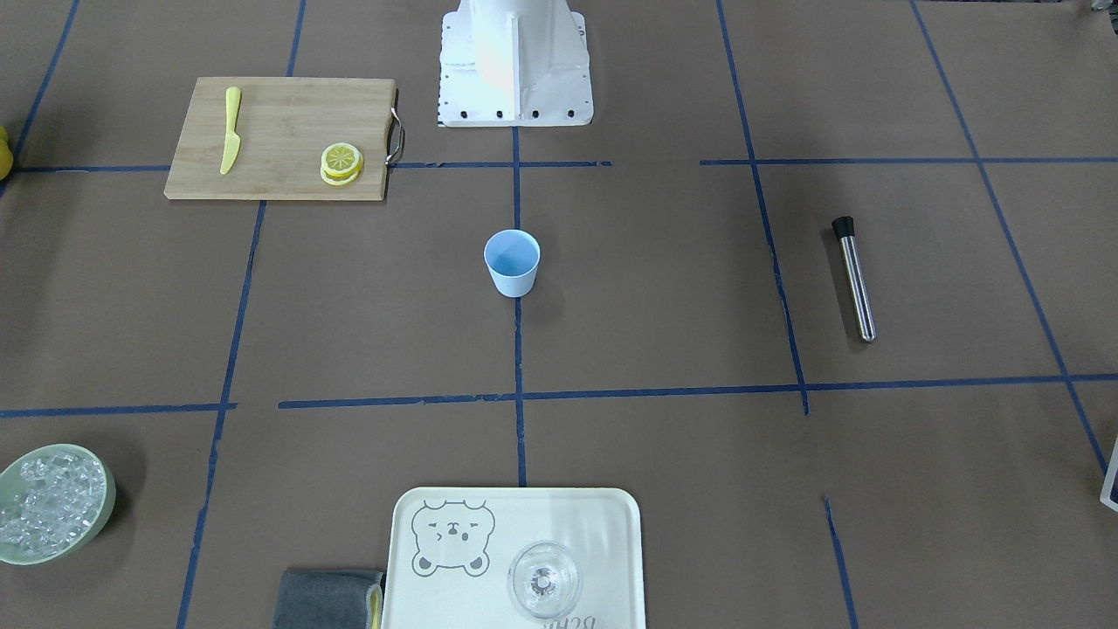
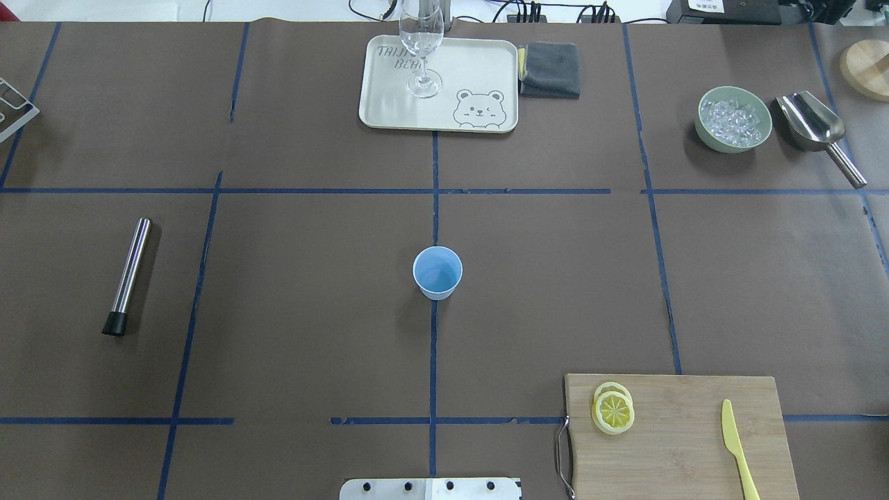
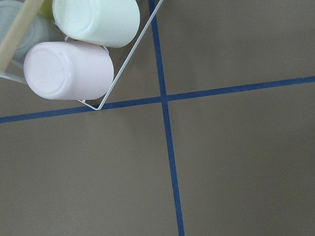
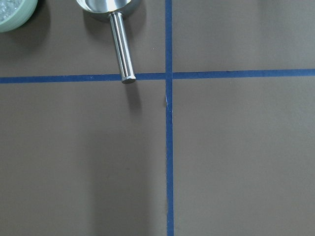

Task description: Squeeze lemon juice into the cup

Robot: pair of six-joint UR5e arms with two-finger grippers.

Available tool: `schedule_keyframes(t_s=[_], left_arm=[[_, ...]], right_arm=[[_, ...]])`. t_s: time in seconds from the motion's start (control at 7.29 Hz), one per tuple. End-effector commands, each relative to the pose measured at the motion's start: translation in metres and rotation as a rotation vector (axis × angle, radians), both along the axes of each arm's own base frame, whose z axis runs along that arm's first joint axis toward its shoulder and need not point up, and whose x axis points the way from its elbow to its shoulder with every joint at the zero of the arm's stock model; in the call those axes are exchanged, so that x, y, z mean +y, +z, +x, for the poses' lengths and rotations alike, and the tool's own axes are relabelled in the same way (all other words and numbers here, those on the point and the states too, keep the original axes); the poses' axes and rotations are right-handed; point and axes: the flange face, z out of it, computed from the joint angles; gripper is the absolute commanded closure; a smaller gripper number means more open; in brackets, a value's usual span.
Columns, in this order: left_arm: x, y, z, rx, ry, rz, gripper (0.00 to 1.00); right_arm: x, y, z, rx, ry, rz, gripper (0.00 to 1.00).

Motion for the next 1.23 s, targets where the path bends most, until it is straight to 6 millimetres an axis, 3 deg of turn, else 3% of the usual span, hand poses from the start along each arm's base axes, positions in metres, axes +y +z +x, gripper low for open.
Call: schedule_keyframes(t_s=[0.0, 0.14, 0.27, 0.55, 0.69, 0.96, 1.1], left_arm=[[0.001, 0.000, 0.000, 0.001, 0.000, -0.001, 0.00], [0.001, -0.005, 0.000, 0.001, -0.002, 0.007, 0.00], [0.001, -0.006, 0.000, -0.001, -0.002, 0.010, 0.00], [-0.001, -0.016, 0.000, 0.000, -0.002, 0.033, 0.00], [-0.002, -0.028, 0.000, -0.001, -0.001, 0.057, 0.00], [-0.015, -0.039, 0.003, 0.000, 0.002, 0.077, 0.00], [-0.015, -0.043, 0.004, 0.002, 0.004, 0.085, 0.00]], right_arm=[[-0.003, -0.005, 0.000, -0.001, -0.001, 0.013, 0.00], [-0.007, -0.010, -0.001, -0.004, -0.001, 0.021, 0.00], [-0.016, -0.034, -0.014, -0.046, -0.009, 0.060, 0.00], [-0.054, -0.100, -0.055, -0.118, 0.042, 0.011, 0.00], [-0.051, -0.108, -0.082, -0.159, -0.010, 0.006, 0.00], [-0.041, -0.148, -0.138, -0.117, -0.063, 0.031, 0.00], [-0.027, -0.194, -0.169, -0.044, 0.021, 0.029, 0.00]])
